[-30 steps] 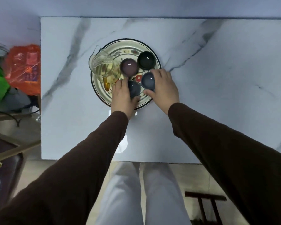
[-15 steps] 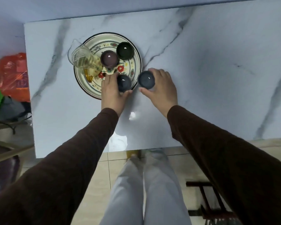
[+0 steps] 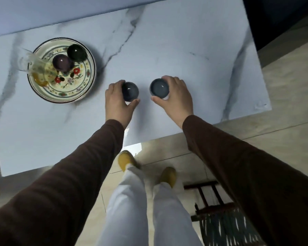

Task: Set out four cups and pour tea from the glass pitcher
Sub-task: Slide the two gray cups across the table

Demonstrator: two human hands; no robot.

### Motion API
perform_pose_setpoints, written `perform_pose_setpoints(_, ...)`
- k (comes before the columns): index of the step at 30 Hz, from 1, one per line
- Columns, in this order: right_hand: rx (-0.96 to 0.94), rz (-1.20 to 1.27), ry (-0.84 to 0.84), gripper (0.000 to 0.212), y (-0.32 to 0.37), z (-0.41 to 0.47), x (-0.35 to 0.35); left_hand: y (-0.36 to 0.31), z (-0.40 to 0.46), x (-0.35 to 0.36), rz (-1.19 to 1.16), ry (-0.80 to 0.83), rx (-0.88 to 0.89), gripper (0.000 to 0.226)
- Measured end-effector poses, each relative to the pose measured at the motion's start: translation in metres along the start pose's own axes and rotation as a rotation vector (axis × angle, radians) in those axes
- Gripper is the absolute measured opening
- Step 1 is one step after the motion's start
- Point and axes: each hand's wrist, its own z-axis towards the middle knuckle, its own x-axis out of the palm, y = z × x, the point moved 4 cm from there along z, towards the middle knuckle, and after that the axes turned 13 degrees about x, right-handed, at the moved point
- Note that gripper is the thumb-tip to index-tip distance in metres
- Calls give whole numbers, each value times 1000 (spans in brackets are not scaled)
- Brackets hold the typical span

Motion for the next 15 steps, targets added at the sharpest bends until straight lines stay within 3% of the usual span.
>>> perform_pose_setpoints(15, 109, -1, -1, 62, -57, 70, -56, -55, 54, 73, -30, 79, -16, 62)
